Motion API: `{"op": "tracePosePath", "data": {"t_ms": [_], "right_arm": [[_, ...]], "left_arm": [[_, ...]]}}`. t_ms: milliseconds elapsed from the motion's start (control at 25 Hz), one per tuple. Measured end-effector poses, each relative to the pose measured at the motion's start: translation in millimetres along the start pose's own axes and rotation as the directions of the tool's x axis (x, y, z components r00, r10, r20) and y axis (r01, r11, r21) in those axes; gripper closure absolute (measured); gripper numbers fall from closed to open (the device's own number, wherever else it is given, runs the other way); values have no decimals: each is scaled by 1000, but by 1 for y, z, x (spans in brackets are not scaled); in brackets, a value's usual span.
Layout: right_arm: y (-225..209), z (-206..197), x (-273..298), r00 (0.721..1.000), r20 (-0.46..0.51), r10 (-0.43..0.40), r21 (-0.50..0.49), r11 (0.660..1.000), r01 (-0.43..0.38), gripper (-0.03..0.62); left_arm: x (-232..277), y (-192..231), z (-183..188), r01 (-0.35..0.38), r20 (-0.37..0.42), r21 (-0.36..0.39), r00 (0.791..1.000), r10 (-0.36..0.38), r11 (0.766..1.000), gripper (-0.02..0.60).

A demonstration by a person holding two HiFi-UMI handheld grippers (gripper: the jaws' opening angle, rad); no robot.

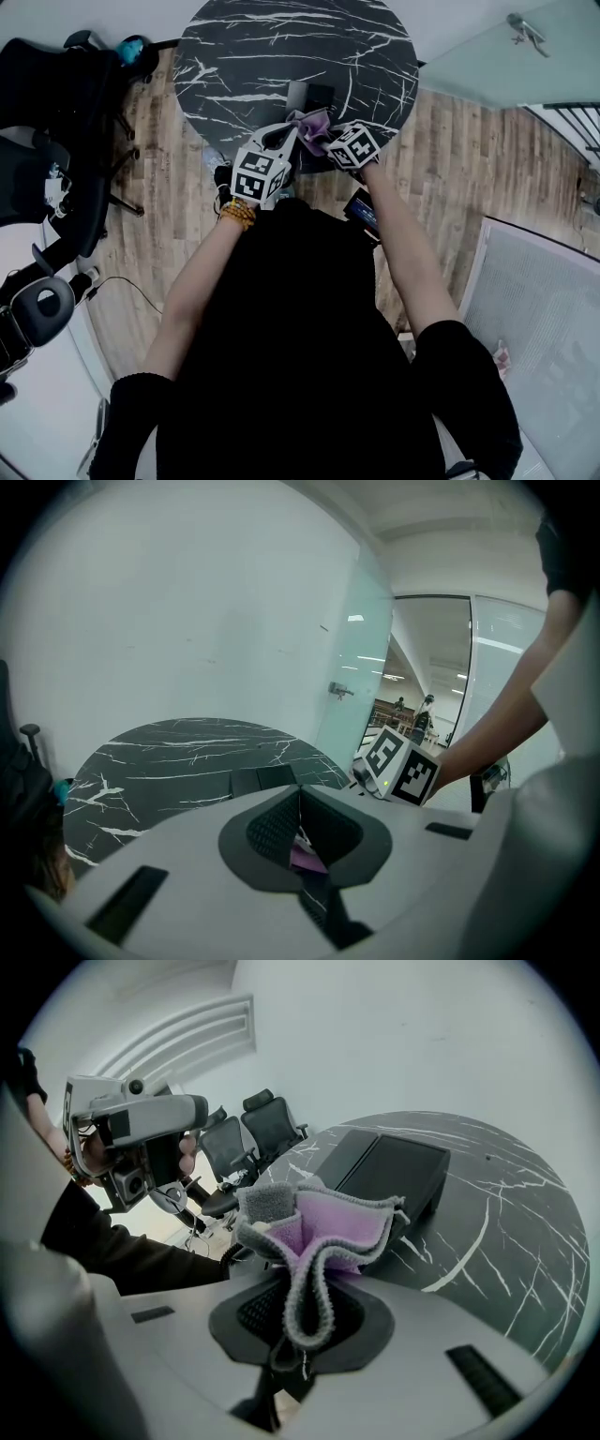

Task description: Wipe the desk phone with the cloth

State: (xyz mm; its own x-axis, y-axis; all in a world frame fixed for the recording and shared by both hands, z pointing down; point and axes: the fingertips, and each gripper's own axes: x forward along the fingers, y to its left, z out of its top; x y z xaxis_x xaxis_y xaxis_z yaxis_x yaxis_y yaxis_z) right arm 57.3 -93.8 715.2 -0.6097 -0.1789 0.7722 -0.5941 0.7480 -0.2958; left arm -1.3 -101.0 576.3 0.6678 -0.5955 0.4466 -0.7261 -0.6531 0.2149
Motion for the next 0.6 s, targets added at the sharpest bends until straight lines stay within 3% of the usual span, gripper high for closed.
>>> {"op": "tracePosePath", "data": {"t_ms": [600], "right_arm": [[7, -10, 5, 999, -36, 10, 1, 1000, -10, 540]], "left_arm": [[-6, 2, 0, -7, 10, -12, 1000, 7, 1000, 568]]}}
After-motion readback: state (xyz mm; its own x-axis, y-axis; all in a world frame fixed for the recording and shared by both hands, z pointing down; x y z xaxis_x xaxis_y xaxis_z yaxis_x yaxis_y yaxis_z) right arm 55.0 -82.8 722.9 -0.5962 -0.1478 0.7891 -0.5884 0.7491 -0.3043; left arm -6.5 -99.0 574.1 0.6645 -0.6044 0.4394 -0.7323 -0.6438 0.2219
